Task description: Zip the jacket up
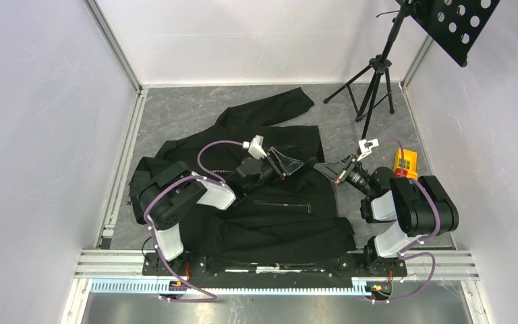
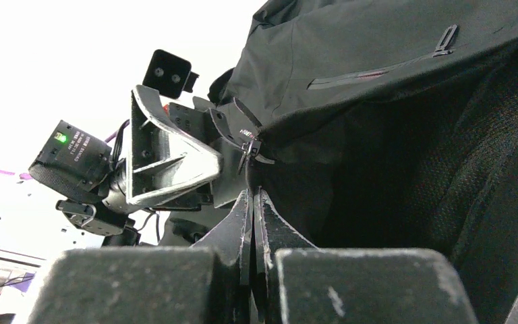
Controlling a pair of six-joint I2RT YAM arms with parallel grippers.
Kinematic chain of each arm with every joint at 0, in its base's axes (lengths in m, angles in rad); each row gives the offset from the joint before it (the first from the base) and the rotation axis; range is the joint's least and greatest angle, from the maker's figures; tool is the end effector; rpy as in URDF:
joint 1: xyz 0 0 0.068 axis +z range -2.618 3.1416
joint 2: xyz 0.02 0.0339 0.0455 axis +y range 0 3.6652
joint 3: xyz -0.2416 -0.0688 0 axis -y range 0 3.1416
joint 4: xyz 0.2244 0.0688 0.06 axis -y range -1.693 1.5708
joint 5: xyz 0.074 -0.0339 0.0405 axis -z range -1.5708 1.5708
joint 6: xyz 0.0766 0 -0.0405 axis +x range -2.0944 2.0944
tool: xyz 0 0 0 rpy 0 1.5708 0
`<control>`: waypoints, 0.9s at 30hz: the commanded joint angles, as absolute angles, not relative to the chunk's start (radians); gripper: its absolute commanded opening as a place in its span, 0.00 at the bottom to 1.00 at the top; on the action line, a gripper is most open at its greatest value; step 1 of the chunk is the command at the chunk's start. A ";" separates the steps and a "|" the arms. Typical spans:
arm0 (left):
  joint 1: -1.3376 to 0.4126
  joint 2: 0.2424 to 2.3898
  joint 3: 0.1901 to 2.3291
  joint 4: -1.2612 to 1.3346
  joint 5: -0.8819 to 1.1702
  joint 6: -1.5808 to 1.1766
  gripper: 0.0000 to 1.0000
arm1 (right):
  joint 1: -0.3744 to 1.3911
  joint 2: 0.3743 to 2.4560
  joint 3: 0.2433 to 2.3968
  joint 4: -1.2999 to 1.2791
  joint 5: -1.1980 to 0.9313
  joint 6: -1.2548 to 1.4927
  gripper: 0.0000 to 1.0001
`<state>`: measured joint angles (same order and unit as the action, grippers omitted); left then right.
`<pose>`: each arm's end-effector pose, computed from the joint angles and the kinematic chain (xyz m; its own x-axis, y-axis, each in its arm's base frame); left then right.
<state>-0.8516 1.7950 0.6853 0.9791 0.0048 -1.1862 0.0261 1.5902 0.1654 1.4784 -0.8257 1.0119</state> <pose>0.2478 -0.2836 0.1552 -0.7325 -0.5706 -0.3714 0.2039 0.3366 -0.9193 0.2409 0.0626 0.1485 -0.6087 0.5592 -0.5629 -0.4438 0.3481 0.8257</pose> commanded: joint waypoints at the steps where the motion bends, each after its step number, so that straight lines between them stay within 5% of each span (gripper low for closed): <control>1: -0.868 1.823 0.724 1.097 -0.091 -1.255 0.59 | 0.025 1.570 0.156 1.956 -0.822 0.994 0.00; 27: -0.887 1.900 0.784 1.130 -0.044 -1.314 0.39 | 0.025 1.578 0.163 1.956 -0.824 0.999 0.00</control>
